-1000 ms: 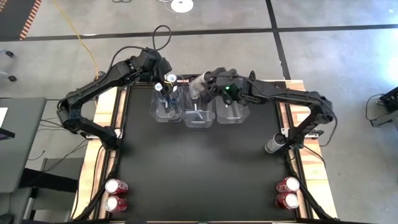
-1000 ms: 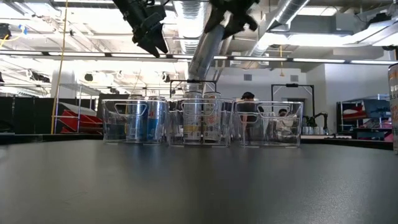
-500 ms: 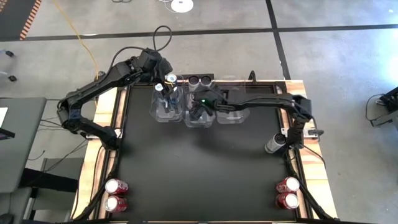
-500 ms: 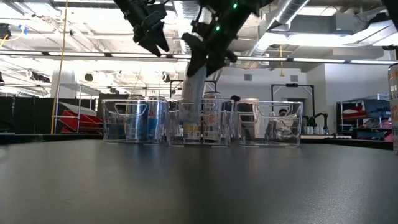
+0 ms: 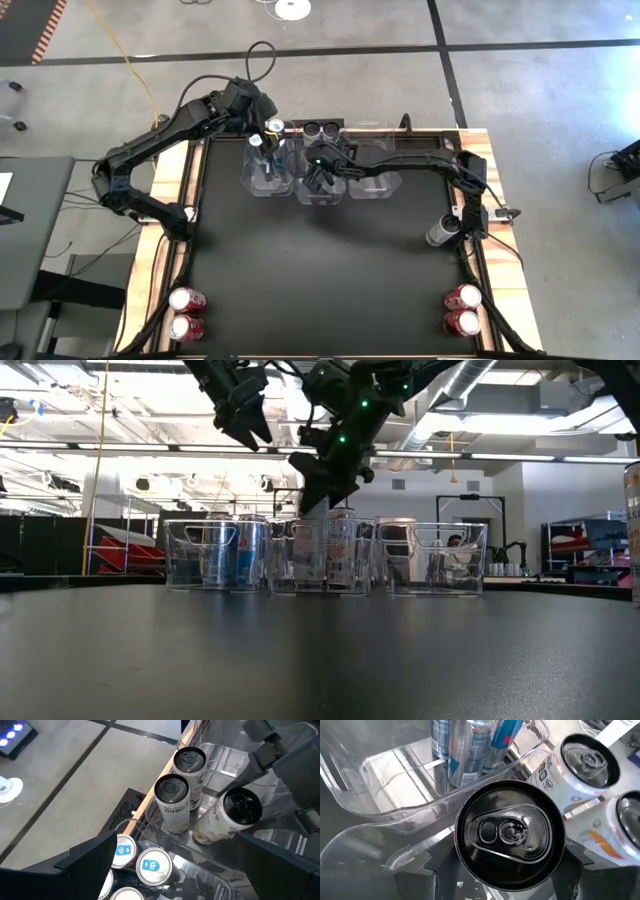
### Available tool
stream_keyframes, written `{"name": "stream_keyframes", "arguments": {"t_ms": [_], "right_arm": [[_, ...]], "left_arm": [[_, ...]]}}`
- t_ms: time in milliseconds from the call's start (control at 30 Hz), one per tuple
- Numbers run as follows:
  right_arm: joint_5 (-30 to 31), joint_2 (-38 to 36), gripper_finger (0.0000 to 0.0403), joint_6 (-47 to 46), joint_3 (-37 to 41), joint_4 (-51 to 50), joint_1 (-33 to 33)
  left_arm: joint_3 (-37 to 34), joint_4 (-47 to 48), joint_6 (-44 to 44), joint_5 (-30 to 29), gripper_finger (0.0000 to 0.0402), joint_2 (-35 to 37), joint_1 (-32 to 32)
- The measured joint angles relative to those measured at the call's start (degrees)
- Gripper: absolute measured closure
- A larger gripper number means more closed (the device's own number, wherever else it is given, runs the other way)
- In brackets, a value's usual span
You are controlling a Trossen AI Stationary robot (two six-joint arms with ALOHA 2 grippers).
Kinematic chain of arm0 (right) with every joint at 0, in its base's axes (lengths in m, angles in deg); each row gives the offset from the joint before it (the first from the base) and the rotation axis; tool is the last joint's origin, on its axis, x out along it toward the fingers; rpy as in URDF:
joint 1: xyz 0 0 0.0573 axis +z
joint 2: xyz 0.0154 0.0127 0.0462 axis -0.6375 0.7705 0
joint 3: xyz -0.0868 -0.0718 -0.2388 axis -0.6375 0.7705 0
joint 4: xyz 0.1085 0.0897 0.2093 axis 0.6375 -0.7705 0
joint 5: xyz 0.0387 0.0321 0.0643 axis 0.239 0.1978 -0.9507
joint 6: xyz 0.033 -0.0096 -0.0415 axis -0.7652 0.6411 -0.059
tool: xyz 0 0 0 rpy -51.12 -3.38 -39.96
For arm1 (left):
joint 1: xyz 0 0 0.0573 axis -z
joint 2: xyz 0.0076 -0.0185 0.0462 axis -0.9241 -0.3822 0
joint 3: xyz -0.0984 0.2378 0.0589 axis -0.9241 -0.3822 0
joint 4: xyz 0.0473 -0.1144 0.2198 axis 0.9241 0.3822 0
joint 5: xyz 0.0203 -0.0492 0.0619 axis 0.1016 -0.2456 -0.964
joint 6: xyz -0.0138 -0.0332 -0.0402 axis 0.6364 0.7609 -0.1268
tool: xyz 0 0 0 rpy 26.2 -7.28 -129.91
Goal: Sort soda cans
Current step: Put the top white-yellow soda can into the center transparent bin
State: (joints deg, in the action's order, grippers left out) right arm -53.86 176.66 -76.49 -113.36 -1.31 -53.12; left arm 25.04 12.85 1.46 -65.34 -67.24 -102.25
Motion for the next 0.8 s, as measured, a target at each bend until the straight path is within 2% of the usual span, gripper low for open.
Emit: {"name": "stream_keyframes", "arguments": {"t_ms": [133, 300, 500, 800], "right_arm": [[-2.21, 0.00, 0.0160, 0.62, 0.00, 2.03, -1.40], [-5.63, 0.00, 0.0132, -0.64, 0.00, 1.57, -3.38], [-6.20, 0.00, 0.0098, -1.80, 0.00, 1.21, -4.69], [-6.98, -0.11, 0.0091, -1.43, -0.07, 2.68, -4.63]], "left_arm": [[0.00, 0.00, 0.11, -0.05, 0.0006, 0.00, 0.00], [0.00, 0.00, 0.27, -0.05, 0.0006, 0.00, 0.00], [0.00, -0.02, 0.75, -0.05, 0.0006, 0.00, 0.00], [0.00, -0.02, 1.11, -0.05, 0.0006, 0.00, 0.00]]}}
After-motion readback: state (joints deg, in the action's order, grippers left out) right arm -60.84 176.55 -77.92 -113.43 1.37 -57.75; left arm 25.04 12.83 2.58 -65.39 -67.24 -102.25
